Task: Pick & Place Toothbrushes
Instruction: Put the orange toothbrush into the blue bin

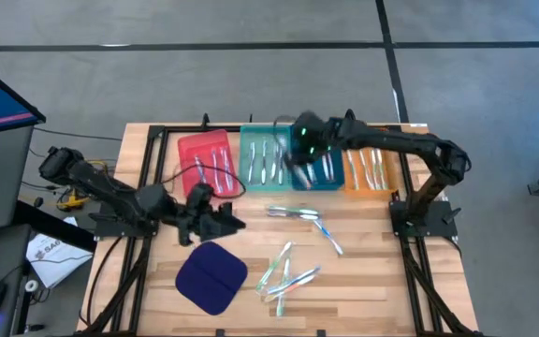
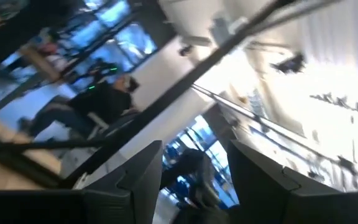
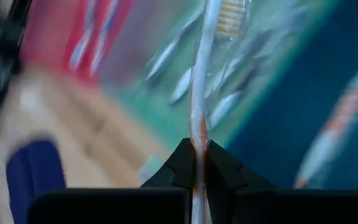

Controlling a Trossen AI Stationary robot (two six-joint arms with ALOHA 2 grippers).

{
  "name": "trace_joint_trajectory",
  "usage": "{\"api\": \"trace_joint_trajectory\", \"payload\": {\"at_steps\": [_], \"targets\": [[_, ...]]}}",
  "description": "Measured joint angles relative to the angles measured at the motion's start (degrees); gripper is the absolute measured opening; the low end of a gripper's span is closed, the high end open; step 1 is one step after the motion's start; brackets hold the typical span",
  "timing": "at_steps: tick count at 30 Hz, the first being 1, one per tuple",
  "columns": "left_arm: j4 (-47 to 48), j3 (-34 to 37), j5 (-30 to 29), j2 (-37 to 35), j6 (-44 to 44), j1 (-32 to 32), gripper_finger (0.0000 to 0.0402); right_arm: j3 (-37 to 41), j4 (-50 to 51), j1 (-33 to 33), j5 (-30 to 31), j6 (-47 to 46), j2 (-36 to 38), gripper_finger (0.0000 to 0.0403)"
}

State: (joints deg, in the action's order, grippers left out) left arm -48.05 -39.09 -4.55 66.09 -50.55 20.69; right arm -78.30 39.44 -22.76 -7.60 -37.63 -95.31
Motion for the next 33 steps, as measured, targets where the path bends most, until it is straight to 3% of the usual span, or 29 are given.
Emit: {"api": "trace_joint_trajectory", "payload": {"at_steps": [4, 9, 20, 27, 33], "targets": [[0.1, 0.0, 6.9, -4.3, 4.1, -2.3, 0.0177, -0.1, 0.0, -6.8, 0.7, -7.0, -1.8, 0.0010], [0.1, 0.0, 7.9, -8.6, 5.3, -3.6, 0.0177, -0.1, -0.2, -10.3, 3.6, -13.4, -4.4, 0.0010], [4.5, 0.0, 9.7, -12.6, 6.8, -3.5, 0.0177, -0.1, -3.3, -10.2, 4.9, -14.3, -13.1, 0.0010], [6.5, 0.0, 11.1, -12.5, 6.7, -3.5, 0.0177, -0.1, 1.0, -9.6, 8.1, -13.6, -15.9, 0.0010], [6.7, 0.0, 12.2, -12.5, 6.3, -3.5, 0.0177, -0.1, -4.7, -8.7, 7.9, -14.3, -16.6, 0.0011]]}}
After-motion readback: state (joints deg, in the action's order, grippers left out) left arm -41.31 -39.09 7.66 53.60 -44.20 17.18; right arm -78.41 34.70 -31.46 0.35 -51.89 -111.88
